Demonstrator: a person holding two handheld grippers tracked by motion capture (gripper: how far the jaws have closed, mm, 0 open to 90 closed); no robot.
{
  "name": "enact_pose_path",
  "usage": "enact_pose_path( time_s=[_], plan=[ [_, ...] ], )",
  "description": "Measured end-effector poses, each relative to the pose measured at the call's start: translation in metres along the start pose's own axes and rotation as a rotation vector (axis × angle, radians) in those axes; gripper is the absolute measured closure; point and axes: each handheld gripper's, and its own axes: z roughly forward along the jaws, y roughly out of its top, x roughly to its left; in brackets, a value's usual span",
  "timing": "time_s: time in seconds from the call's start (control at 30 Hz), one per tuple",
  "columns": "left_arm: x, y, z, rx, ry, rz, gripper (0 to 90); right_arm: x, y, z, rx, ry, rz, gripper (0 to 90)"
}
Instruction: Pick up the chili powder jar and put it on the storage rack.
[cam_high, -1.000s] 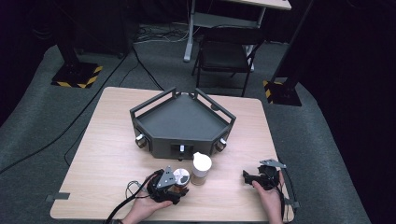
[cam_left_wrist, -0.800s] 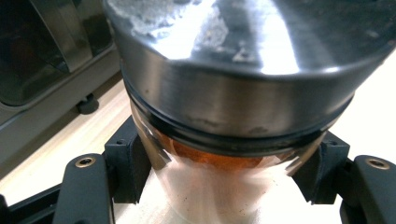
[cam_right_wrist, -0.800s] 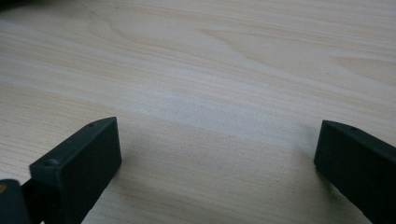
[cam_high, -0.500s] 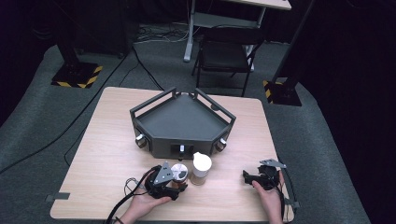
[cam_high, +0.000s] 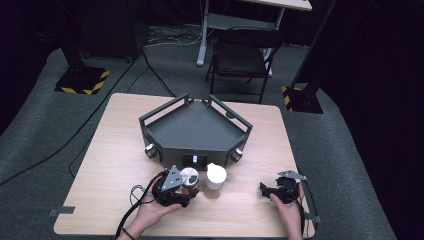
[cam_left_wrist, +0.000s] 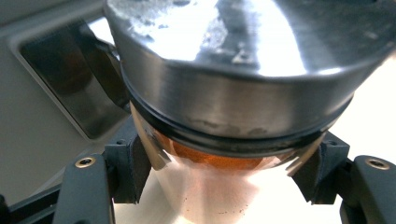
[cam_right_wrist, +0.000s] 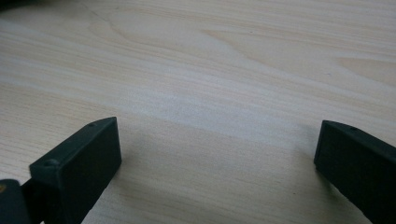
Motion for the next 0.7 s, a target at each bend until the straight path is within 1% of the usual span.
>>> enact_pose_path(
  time_s=[0.13, 0.3, 0.47, 0.7],
  plan=[
    [0.002, 0.007, -0.003, -0.009, 0.004, 0.003, 31.0, 0.000, 0.000, 0.000, 0.000, 0.000, 0.000, 0.0],
    [0.005, 0.014, -0.006, -0.016, 0.005, -0.009, 31.0, 0.000, 0.000, 0.000, 0.000, 0.000, 0.000, 0.0],
    [0.005, 0.023, -0.009, -0.016, 0.017, -0.002, 31.0, 0.000, 0.000, 0.000, 0.000, 0.000, 0.000, 0.0],
    [0.007, 0.036, -0.014, -0.023, 0.040, -0.007, 31.0, 0.000, 0.000, 0.000, 0.000, 0.000, 0.000, 0.0]
  ],
)
